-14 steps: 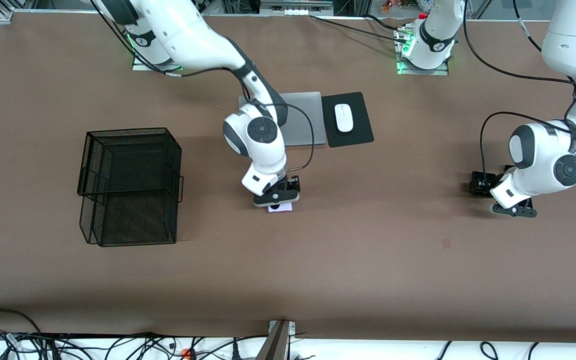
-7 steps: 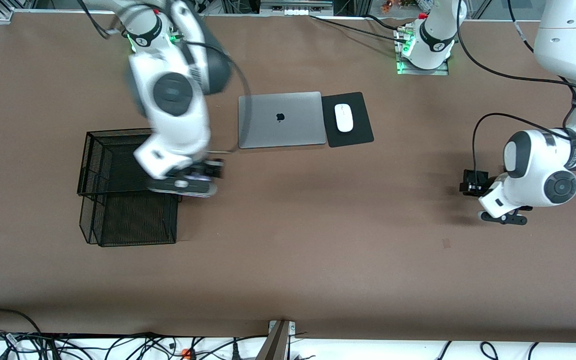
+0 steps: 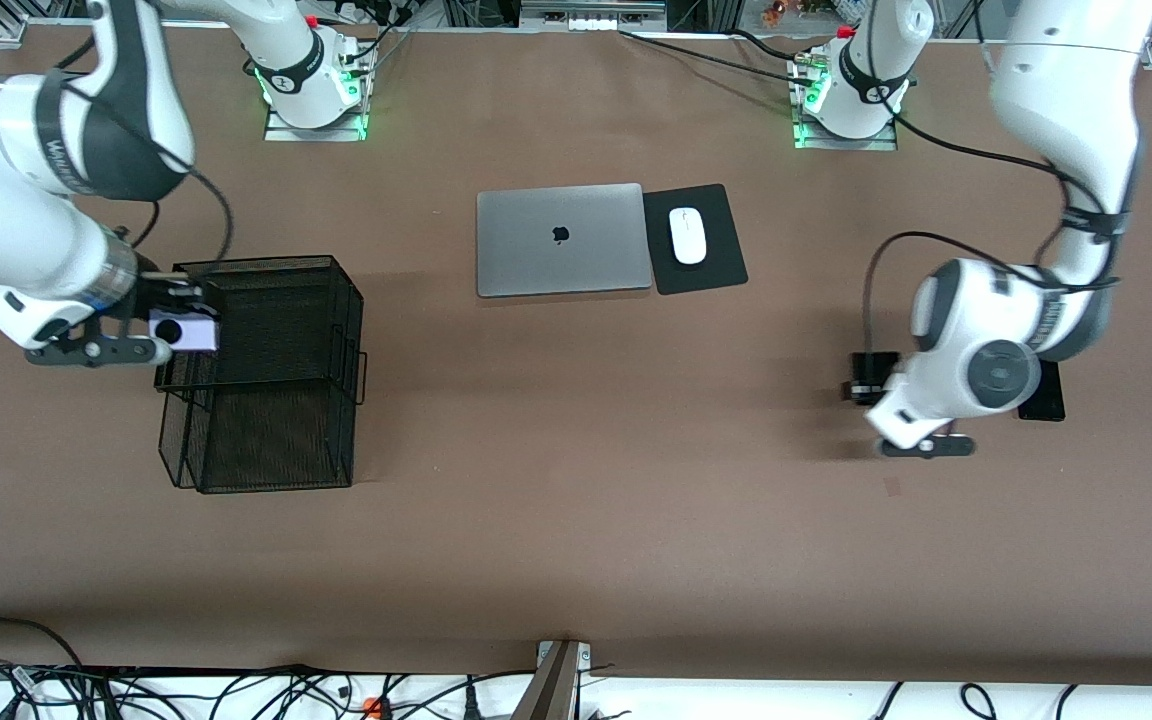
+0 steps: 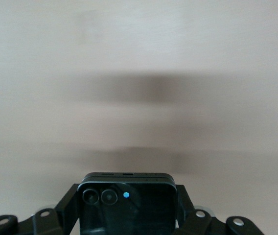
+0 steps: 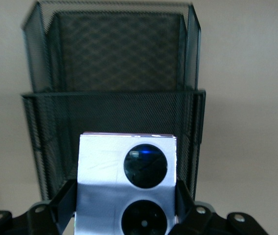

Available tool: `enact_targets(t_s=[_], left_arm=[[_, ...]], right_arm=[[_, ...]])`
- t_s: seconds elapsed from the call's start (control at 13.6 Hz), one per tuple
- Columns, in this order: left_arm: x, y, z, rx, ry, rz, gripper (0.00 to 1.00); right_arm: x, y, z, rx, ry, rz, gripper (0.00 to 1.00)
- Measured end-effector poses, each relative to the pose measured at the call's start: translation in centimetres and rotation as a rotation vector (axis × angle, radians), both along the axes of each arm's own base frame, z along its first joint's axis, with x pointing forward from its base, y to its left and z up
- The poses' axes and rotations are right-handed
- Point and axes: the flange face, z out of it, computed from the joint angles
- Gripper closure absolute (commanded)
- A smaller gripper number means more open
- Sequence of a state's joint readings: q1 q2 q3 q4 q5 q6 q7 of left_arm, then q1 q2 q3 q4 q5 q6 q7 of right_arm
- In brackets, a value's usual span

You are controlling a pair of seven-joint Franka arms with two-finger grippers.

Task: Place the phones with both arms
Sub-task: 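Carry the white phone to the organizer while the left gripper carries the black flip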

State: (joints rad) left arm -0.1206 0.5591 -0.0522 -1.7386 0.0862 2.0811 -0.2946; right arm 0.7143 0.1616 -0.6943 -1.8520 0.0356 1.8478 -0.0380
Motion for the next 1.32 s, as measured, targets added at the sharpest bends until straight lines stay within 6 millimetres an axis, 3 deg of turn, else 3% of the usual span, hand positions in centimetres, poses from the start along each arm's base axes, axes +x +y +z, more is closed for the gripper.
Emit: enact_targets(t_s=[0.29,0.44,0.66,0.95,1.17,1.32], left_arm=[[-0.6,-11.4,0.3,-0.007,-0.026,0.121,1.00],[-0.7,-16.1,0.7,-0.014,-0.051,0.173,1.00],[-1.2,-22.0,0.8,-0.054,-0.064,0.161,1.00],[-2.2,-29.6,0.5,-0.093,-0.102,0.075,1.00],[-3.7,-35.2,-1.3,-0.141,-0.165,0.046,1.00],[-4.2,-37.2,-3.5,-0.165,-0.199,0.076,1.00]], right_arm=[[-3.7,-2.7,-6.5,0.046,-0.029,-0.020,0.67],[-5.0,-4.1,-8.5,0.055,-0.040,-0.021,0.67],[-5.9,-5.5,-10.0,0.057,-0.059,-0.026,0.67],[-5.9,-5.5,-10.5,0.054,-0.097,-0.024,0.67],[-6.2,-5.4,-11.4,0.077,-0.105,-0.054,0.67],[-6.4,-5.3,-11.8,0.093,-0.101,-0.076,0.60]])
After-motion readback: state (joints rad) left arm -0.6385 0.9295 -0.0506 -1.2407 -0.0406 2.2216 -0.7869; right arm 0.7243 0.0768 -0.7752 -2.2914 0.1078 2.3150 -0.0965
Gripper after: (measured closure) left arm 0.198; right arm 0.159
